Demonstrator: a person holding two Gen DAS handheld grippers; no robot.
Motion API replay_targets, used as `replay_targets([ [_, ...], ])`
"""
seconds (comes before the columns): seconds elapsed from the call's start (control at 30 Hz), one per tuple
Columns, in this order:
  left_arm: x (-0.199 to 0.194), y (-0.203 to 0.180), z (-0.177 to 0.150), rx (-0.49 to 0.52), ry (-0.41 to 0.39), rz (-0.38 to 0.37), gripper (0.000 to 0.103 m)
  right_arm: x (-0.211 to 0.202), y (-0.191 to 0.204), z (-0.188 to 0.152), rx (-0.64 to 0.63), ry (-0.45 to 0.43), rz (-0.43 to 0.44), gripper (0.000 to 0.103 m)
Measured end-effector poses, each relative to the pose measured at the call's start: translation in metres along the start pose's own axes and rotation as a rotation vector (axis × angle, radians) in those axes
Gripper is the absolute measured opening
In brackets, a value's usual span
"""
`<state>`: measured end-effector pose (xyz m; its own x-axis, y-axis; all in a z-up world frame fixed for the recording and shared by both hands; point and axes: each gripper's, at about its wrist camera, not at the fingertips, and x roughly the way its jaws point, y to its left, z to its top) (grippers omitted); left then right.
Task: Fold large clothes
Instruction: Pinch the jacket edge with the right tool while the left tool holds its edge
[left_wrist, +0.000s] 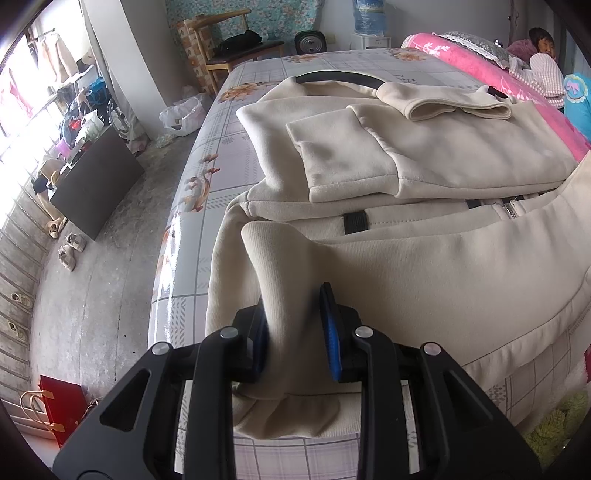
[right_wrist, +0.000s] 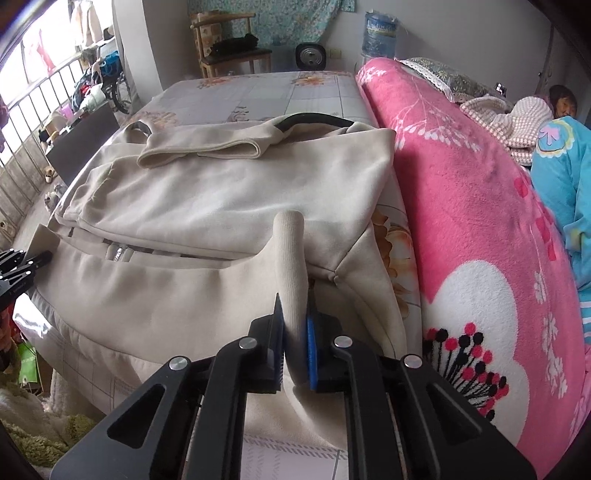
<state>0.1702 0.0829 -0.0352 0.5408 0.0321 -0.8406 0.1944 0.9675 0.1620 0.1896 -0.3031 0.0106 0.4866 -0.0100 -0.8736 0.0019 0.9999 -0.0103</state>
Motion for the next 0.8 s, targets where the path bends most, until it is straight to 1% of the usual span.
replay_targets([
  [0.2, 0.0, 0.0, 0.0, 0.001, 0.001, 0.003, 0.025, 0.014, -0.007, 0.002, 0.027, 0.016, 0.005, 0.01],
  [0.4, 0.001, -0.001, 0.001, -0.003, 0.003, 0.012, 0.025, 0.026, -0.008, 0.001, 0.026, 0.03, 0.0, 0.01],
  [0.67, 0.0, -0.004, 0.002, 0.002, 0.006, 0.028, 0.025, 0.022, -0.002, -0.002, 0.007, 0.004, -0.026, 0.01],
  [0.8, 0.0, -0.004, 0.002, -0.003, 0.006, 0.023, 0.025, 0.017, 0.0, -0.004, 0.002, -0.011, -0.04, 0.01],
])
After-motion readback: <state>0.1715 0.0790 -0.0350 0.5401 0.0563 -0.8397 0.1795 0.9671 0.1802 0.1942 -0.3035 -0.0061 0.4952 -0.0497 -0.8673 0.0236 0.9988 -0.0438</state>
